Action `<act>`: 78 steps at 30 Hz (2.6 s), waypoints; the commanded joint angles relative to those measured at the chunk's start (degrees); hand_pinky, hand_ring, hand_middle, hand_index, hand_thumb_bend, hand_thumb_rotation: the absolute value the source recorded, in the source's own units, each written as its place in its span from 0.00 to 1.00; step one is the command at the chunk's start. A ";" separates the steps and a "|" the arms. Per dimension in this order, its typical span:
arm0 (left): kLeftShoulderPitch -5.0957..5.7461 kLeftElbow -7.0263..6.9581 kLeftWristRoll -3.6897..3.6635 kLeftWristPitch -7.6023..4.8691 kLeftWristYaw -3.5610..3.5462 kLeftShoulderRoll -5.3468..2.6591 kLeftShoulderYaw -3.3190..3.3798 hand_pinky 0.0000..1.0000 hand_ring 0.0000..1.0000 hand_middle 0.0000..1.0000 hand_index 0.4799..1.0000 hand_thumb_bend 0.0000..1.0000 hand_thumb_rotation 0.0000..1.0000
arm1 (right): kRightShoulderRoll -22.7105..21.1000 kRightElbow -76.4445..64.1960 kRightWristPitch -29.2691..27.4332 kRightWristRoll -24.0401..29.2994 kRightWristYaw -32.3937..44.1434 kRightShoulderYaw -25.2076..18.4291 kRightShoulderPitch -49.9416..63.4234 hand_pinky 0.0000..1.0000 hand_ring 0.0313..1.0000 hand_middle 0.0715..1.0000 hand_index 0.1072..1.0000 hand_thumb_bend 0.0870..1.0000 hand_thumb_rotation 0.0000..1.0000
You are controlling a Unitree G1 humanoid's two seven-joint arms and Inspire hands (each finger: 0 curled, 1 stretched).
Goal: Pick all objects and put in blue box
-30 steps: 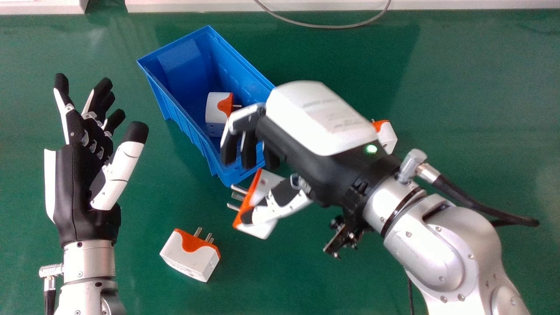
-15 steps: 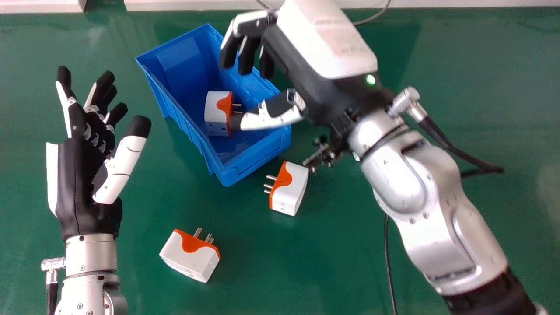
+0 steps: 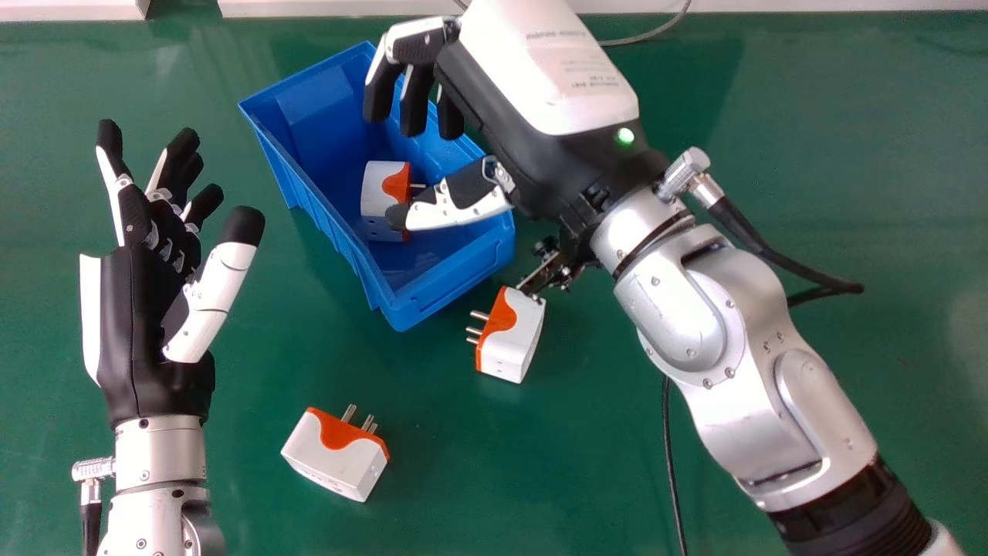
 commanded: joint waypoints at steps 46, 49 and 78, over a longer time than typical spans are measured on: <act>1.32 -2.66 0.56 0.16 0.72 0.35 -0.33 0.88 0.93 0.92 0.83 0.84 0.57 | 4.79 -7.33 16.39 -12.83 37.75 19.05 6.81 0.65 0.95 0.97 0.93 0.89 0.10; 1.18 -2.48 0.48 0.13 0.57 0.44 -0.33 0.88 0.93 0.92 0.83 0.84 0.57 | 5.07 -1.59 13.54 -11.79 34.94 20.37 5.57 0.64 0.92 0.95 0.91 0.88 0.09; 1.22 -2.63 0.26 0.26 0.33 0.26 -0.47 0.89 0.93 0.91 0.83 0.85 0.55 | 7.21 15.88 -4.77 -5.98 0.12 23.36 7.51 0.30 0.37 0.47 0.52 0.50 0.00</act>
